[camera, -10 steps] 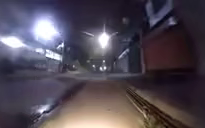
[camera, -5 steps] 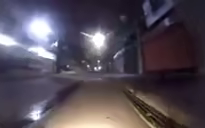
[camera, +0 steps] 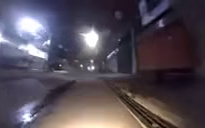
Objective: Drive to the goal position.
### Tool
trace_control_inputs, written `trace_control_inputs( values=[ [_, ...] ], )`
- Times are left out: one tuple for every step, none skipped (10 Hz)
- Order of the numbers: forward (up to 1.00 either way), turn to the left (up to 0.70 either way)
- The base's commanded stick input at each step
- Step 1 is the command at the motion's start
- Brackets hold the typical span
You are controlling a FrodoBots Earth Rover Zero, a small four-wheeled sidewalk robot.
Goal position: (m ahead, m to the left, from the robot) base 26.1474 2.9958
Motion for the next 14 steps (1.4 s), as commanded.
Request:
trace_control_inputs(
  values=[
    [0.70,0.00],
    [0.70,0.00],
    [0.70,0.00],
    [0.70,0.00],
    [0.70,0.00],
    [0.70,0.00],
    [0.70,0.00],
    [0.70,0.00],
    [0.70,0.00],
    [0.70,0.00],
    [0.70,0.00],
    [0.70,0.00],
    [0.70,0.00],
    [0.70,0.00]
  ],
)
